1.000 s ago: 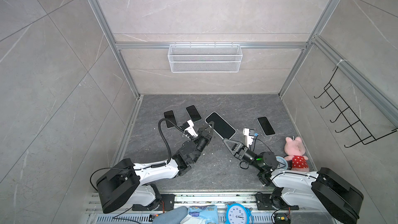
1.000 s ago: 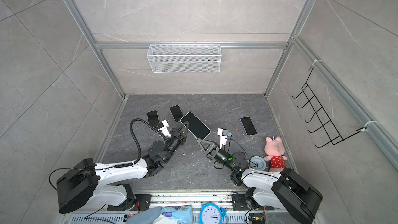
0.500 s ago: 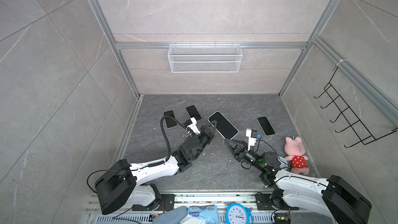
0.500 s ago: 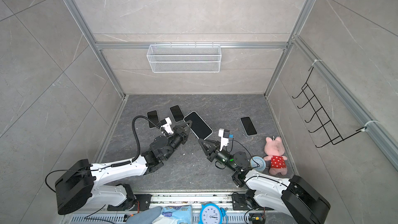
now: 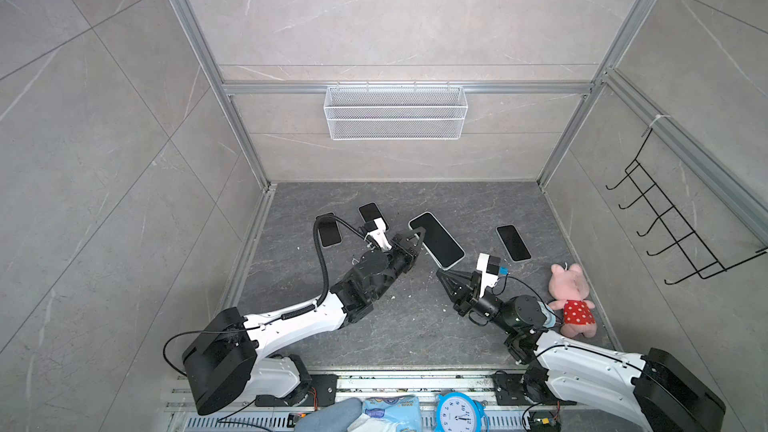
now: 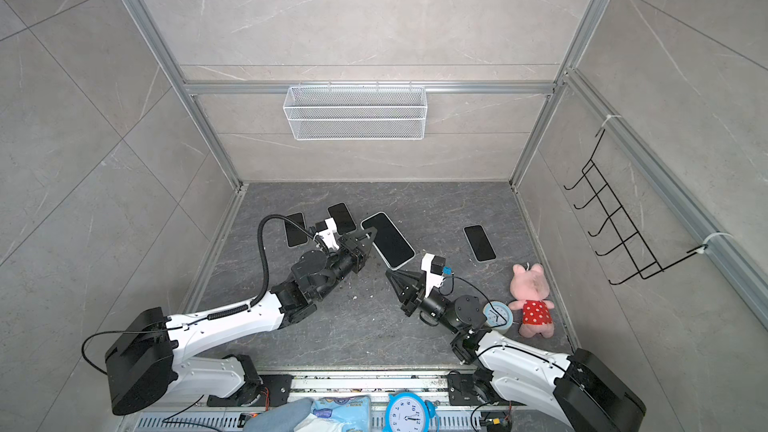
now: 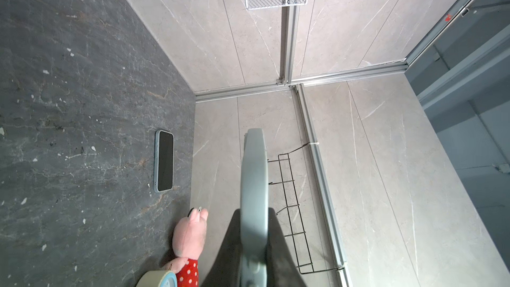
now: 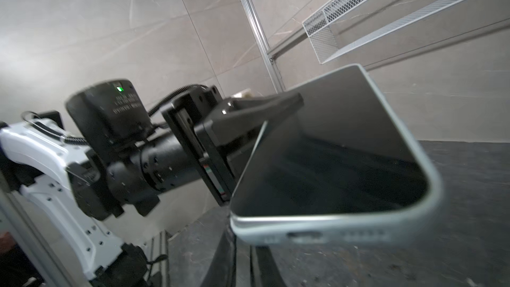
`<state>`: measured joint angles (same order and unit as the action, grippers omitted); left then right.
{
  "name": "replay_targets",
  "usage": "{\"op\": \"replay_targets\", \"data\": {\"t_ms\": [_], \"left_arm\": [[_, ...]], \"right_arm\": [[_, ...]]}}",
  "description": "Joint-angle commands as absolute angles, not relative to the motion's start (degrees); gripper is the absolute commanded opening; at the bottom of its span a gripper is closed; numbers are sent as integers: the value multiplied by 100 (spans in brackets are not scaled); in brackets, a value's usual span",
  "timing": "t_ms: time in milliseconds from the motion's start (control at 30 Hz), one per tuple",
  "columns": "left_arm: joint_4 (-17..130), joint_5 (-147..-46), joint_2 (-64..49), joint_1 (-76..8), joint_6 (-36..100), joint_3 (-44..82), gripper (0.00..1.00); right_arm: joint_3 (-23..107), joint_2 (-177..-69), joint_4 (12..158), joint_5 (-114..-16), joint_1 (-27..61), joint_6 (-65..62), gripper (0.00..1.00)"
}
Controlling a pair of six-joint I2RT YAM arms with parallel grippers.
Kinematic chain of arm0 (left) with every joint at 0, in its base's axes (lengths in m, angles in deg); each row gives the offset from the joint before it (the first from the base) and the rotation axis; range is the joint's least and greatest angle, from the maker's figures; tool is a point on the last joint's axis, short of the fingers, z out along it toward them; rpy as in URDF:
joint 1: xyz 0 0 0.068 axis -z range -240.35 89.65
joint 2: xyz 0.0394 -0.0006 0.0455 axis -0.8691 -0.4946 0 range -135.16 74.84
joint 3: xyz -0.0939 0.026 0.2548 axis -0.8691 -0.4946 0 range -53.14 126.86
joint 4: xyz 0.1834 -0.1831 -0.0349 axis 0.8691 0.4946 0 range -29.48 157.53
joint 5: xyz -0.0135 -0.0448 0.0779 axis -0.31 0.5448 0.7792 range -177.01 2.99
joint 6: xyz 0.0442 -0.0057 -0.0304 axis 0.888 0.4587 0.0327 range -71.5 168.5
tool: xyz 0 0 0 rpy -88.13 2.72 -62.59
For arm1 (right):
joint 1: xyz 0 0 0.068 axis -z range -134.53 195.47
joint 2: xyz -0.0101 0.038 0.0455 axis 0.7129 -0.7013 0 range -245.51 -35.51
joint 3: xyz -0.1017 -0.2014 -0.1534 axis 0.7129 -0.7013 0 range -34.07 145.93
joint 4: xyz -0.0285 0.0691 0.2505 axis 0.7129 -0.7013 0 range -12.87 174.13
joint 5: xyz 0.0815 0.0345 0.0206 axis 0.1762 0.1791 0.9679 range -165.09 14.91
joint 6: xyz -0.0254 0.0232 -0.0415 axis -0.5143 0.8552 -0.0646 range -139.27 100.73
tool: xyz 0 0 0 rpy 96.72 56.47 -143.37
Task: Take the phone out of the phone case
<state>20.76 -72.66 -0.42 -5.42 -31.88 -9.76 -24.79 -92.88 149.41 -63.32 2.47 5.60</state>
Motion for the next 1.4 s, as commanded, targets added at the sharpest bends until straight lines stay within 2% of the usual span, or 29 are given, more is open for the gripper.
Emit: {"op": "replay_targets", "data": {"t_ms": [0, 133, 233, 267, 400, 467, 533, 600, 800, 933, 1033, 1133, 1367], "left_arm": [[1833, -7598, 2, -535, -3148, -614, 0], [1806, -7699, -100, -581, -3173, -596, 0], [1600, -7690, -119, -680, -3277, -726, 0], [1541, -7695, -126, -715, -3305, -758, 0], [1283, -7755, -174, -764, -3339, -847, 0], [1030, -7898, -268, -815, -3347, -871, 0], [860, -8094, -322, -905, -3277, -899, 0], [760, -8448, -321, -1064, -3112, -927, 0], [337, -9759, -296, -1611, -2877, -1080, 0], [-55, -10114, -258, -1694, -2741, -1159, 0], [-404, -10156, -309, -1695, -2809, -1172, 0], [-744, -10160, -351, -1690, -2922, -1181, 0], [-1144, -10009, -267, -1693, -3059, -1334, 0]], "right_arm": [[-2528, -9219, 14228, -6749, 401, -175, 0], [-2526, -9131, 14267, -6805, 673, -81, 0], [-2595, -9027, 14351, -6499, 777, 48, 0], [-2637, -8949, 14280, -6368, 777, 74, 3], [-2957, -8552, 14128, -6062, 778, 363, 36], [-3050, -8259, 13806, -6372, 778, 622, 52], [-2941, -7825, 12965, -6821, 792, 993, 64], [-2835, -7397, 12410, -6908, 836, 1385, 69], [-2111, -6315, 10510, -6677, 1034, 2348, 74], [-1636, -6269, 10201, -6402, 1170, 2875, 74], [-1347, -6710, 10637, -6032, 1248, 3370, 73], [-1257, -7355, 11791, -5568, 1291, 3982, 72], [-1260, -8365, 13704, -5243, 1306, 4820, 58]]}}
